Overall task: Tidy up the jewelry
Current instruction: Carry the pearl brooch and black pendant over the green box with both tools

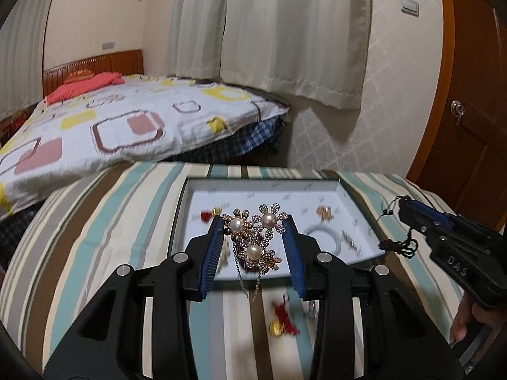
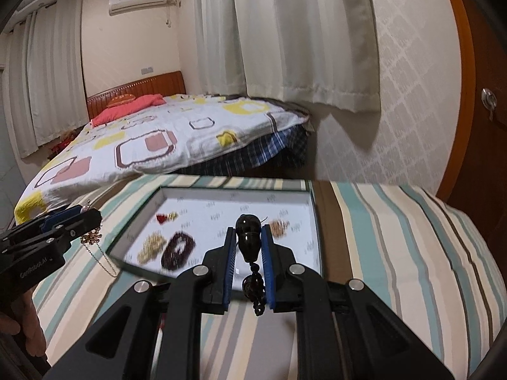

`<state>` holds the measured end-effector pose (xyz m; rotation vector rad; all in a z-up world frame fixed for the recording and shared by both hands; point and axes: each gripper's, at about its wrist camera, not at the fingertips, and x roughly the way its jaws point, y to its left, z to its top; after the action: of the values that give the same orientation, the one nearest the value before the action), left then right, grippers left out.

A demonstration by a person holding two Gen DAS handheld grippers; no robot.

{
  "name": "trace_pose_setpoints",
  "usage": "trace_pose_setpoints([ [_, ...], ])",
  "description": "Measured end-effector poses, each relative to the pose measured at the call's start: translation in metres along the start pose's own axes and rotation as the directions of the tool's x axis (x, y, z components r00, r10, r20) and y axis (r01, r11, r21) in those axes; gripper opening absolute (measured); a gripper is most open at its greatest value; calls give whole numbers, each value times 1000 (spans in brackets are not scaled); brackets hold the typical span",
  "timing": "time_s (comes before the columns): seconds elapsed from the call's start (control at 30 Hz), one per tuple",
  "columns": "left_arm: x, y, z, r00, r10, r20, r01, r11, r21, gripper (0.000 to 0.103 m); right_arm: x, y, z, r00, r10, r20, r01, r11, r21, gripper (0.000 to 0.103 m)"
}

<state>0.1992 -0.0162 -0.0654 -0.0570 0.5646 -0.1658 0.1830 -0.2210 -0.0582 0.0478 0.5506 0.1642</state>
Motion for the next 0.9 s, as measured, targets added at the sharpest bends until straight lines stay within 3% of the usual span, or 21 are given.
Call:
trace_pose_setpoints([
  [0.17, 17, -3, 17, 1000, 5, 29, -5, 1000, 10, 37, 22, 3, 21, 1000, 7, 29, -6, 1000, -7, 17],
  [0.47, 82, -2, 40, 999, 36, 29, -37, 999, 14, 37, 76, 8, 44, 999, 19, 37, -19, 1000, -9, 17],
  [0.7, 144, 4, 34, 995, 78, -65, -77, 997, 19, 37, 130, 8, 35, 999, 21, -44, -21, 1000, -1, 17],
  [0.9, 184, 11, 24, 979, 120, -162, -118, 993, 21, 37, 166, 8, 24, 990, 17, -141, -17, 1000, 1, 17],
])
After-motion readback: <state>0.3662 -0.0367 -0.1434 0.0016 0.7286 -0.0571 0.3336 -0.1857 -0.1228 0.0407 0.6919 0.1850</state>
